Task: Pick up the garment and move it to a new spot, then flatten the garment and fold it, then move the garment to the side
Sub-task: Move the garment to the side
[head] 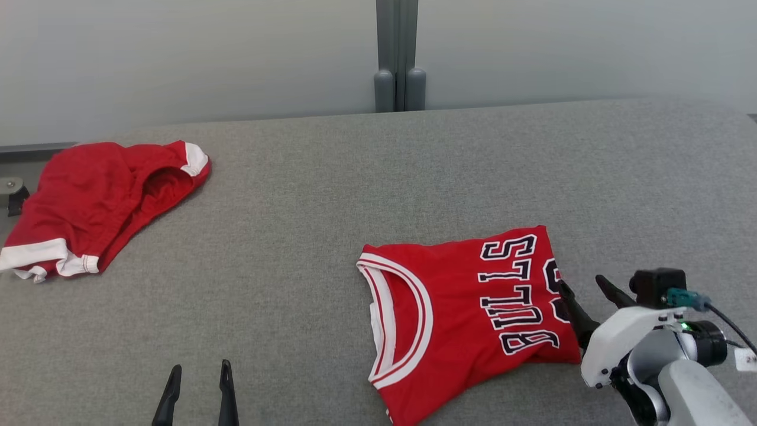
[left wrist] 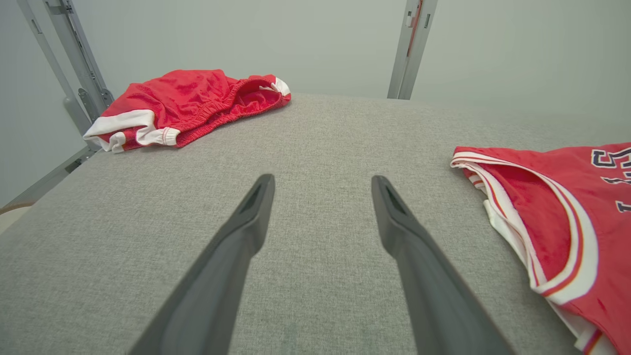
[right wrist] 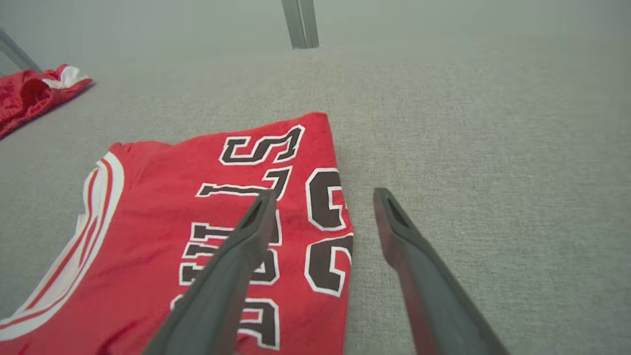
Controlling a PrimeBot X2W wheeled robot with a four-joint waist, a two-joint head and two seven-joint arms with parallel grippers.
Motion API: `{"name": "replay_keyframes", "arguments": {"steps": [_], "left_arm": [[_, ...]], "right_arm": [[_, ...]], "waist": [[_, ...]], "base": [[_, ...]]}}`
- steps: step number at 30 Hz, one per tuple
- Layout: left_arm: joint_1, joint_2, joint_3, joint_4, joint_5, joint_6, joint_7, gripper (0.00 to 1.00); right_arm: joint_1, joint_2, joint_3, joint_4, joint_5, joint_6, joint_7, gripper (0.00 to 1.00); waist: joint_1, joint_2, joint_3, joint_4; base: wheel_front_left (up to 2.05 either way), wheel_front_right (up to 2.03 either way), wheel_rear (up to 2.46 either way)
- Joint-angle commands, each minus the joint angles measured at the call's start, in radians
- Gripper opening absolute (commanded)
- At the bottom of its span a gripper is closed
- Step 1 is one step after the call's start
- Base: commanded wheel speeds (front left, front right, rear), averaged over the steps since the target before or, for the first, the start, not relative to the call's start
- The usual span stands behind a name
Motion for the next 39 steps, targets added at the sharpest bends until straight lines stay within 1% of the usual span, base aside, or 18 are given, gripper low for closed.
{"name": "replay_keyframes", "arguments": {"steps": [1,3,7,9,11,15,16,17,18,21,24,27,30,33,37,39], "left_arm": [[-0.028,0.002,-0.002,0.000,-0.008,0.006,-0.003,1.00],[-0.039,0.002,-0.010,0.000,-0.015,0.008,-0.003,1.00],[-0.065,0.002,-0.027,0.004,-0.021,0.009,-0.003,1.00],[-0.076,0.002,-0.034,0.008,-0.024,0.009,-0.003,1.00],[-0.085,0.002,-0.037,0.011,-0.028,0.011,-0.003,1.00],[-0.091,0.002,-0.035,0.012,-0.029,0.014,-0.003,1.00],[-0.093,0.002,-0.033,0.011,-0.030,0.014,-0.003,1.00],[-0.095,0.002,-0.031,0.011,-0.030,0.014,-0.003,1.00],[-0.097,0.002,-0.030,0.011,-0.030,0.014,-0.003,1.00],[-0.105,0.002,-0.028,0.007,-0.031,0.011,-0.003,1.00],[-0.119,0.002,-0.033,0.003,-0.024,0.001,-0.003,1.00],[-0.142,0.002,-0.028,-0.012,-0.016,-0.004,-0.003,1.00],[-0.163,0.002,-0.020,-0.027,-0.008,-0.011,-0.003,1.00],[-0.172,0.002,-0.001,-0.047,0.008,-0.021,-0.003,1.00],[-0.172,0.007,0.024,-0.062,0.043,-0.048,-0.003,1.00],[-0.166,0.014,0.026,-0.069,0.054,-0.060,-0.003,1.00]], "right_arm": [[-0.036,-0.016,0.011,0.021,0.012,-0.002,0.069,1.00],[-0.079,-0.023,0.011,0.065,0.025,-0.001,0.162,1.00],[-0.147,-0.013,0.029,0.147,0.047,-0.001,0.255,1.00],[-0.173,-0.007,0.040,0.190,0.054,-0.002,0.285,1.00],[-0.194,0.007,0.018,0.235,0.073,-0.002,0.307,1.00],[-0.209,0.019,0.008,0.305,0.065,-0.002,0.328,1.00],[-0.214,0.025,0.011,0.311,0.075,-0.002,0.326,0.95],[-0.218,0.033,0.006,0.315,0.098,-0.002,0.315,0.09],[-0.222,0.035,0.004,0.316,0.110,-0.001,0.305,0.00],[-0.261,0.039,-0.007,0.312,0.144,-0.001,0.254,0.00],[-0.320,0.014,-0.035,0.312,0.149,-0.002,0.188,0.00],[-0.399,-0.013,-0.054,0.326,0.125,-0.002,0.134,0.00],[-0.485,-0.055,-0.092,0.354,0.091,-0.002,0.080,0.00],[-0.571,-0.087,-0.150,0.396,0.056,-0.002,0.021,0.00],[-0.654,-0.132,-0.227,0.469,-0.029,-0.002,-0.075,0.00],[-0.685,-0.149,-0.269,0.505,-0.062,-0.002,-0.112,0.00]], "waist": [[0.0000,0.0000,0.034,0.010],[0.0000,0.0000,0.054,0.017],[0.0000,0.0000,0.085,0.034],[0.0000,0.0000,0.095,0.043],[0.0000,0.0000,0.100,0.049],[0.0000,0.0000,0.103,0.053],[0.0000,0.0000,0.104,0.052],[0.0000,0.0000,0.106,0.051],[0.0000,0.0000,0.107,0.049],[0.0000,0.0000,0.117,0.030],[0.0000,0.0000,0.138,0.009],[0.0000,0.0000,0.184,-0.024],[0.0000,0.0000,0.230,-0.056],[0.0000,0.0000,0.282,-0.104],[0.0000,0.0000,0.337,-0.167],[0.0000,0.0000,0.353,-0.184]], "base": [[0.00,0.00,0.00],[0.00,0.00,0.00],[0.00,0.00,0.00],[0.00,0.00,0.00],[0.00,0.00,0.00],[0.00,0.00,0.00],[0.00,0.00,0.00],[0.00,0.00,0.00],[0.00,0.00,0.00],[0.00,0.00,0.00],[0.00,0.00,0.00],[0.00,0.00,0.00],[0.00,0.00,0.00],[0.00,0.00,0.00],[0.00,0.00,0.00],[0.00,0.00,0.00]]}}
